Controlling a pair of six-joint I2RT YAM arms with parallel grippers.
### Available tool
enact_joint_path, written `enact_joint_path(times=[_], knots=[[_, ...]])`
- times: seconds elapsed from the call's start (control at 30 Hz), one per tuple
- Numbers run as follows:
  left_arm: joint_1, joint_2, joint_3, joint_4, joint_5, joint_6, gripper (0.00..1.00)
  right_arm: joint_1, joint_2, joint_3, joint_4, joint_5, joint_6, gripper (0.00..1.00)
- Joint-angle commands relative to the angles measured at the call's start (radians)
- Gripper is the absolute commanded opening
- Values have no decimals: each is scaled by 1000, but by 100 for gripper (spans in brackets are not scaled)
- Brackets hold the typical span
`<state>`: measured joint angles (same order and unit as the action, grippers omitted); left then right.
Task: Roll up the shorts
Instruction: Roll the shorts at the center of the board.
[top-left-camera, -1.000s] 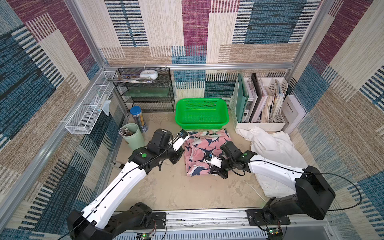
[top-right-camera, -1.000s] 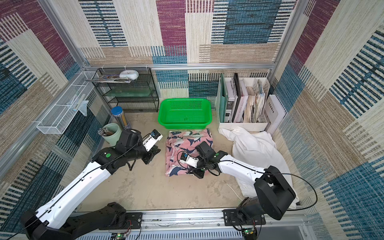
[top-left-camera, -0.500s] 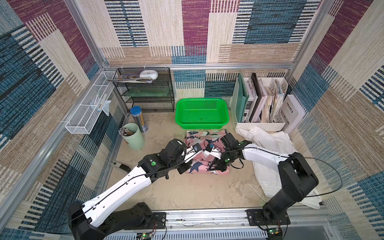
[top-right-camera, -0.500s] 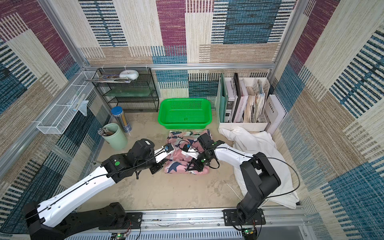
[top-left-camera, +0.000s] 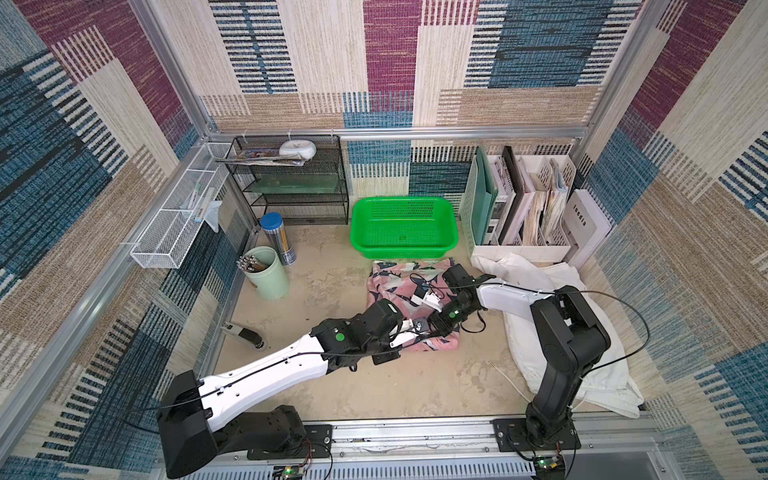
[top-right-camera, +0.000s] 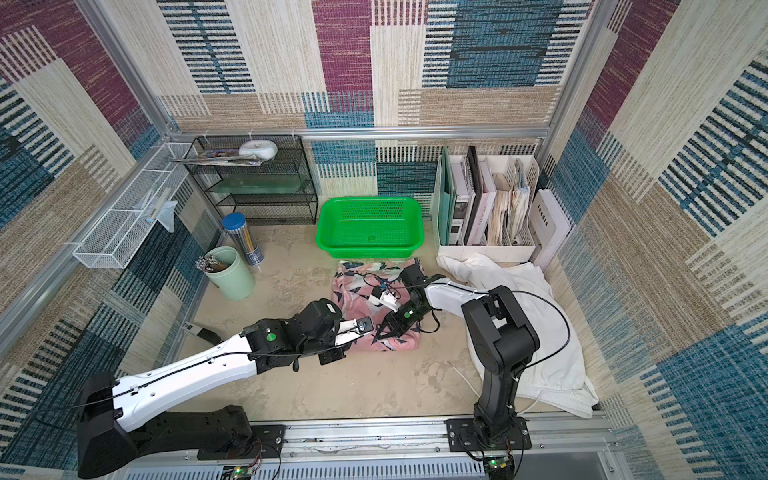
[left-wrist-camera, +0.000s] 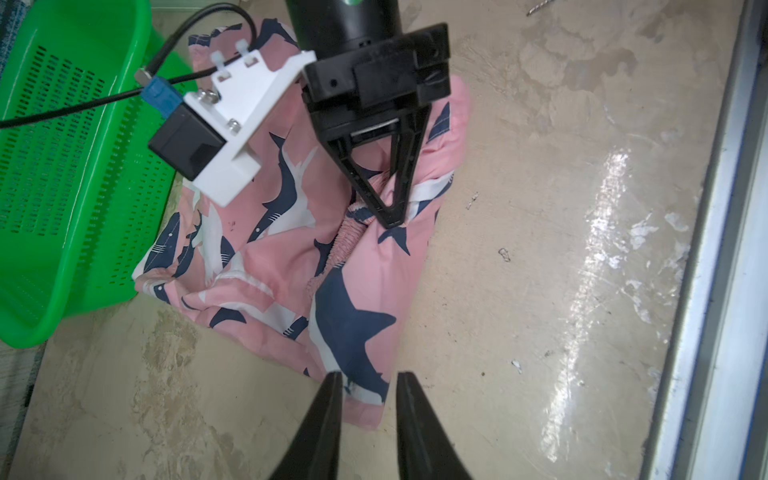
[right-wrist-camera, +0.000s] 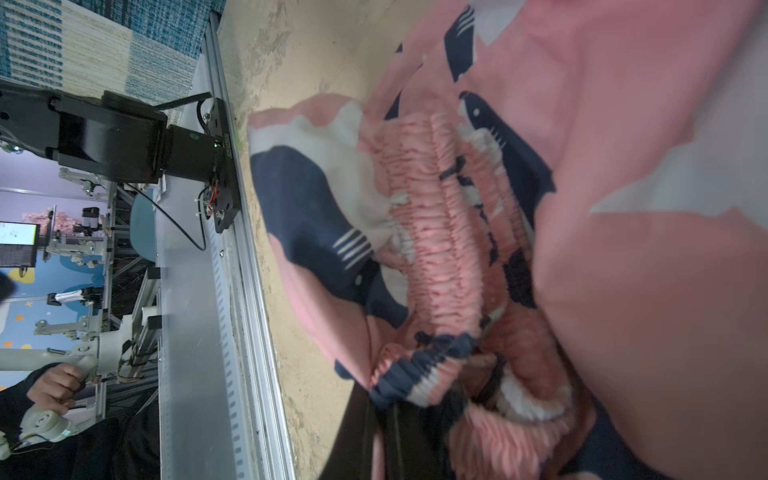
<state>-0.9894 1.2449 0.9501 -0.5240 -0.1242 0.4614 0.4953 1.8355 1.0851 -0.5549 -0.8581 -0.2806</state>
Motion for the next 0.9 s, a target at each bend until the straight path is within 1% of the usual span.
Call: enact_joint_path(times=[0.0,0.07,0.1,0.4,0.6,0.77,0.87], knots=[[-35,30,-24,92,-85,63,35,-12,25,13,-10,-36,32,0],[-56,46,-50,135,-107,86,55,-18,40,15,-14,-51,34,0],[-63,53,-65,162,-118,99,60,-20,47,19,-18,-60,31,0],[-84,201,-110,335,-167,159,62,-48,89,25,-18,-128,25,0],[-85,287,-114,381,-189,182,62,-54,105,33,-27,-163,11,0],[-82,360,-120,416,-209,186,62,-56,113,31,-33,-165,0,0],[-76,394,-121,427,-205,187,64,-57,114,30,-34,-170,-2,0]])
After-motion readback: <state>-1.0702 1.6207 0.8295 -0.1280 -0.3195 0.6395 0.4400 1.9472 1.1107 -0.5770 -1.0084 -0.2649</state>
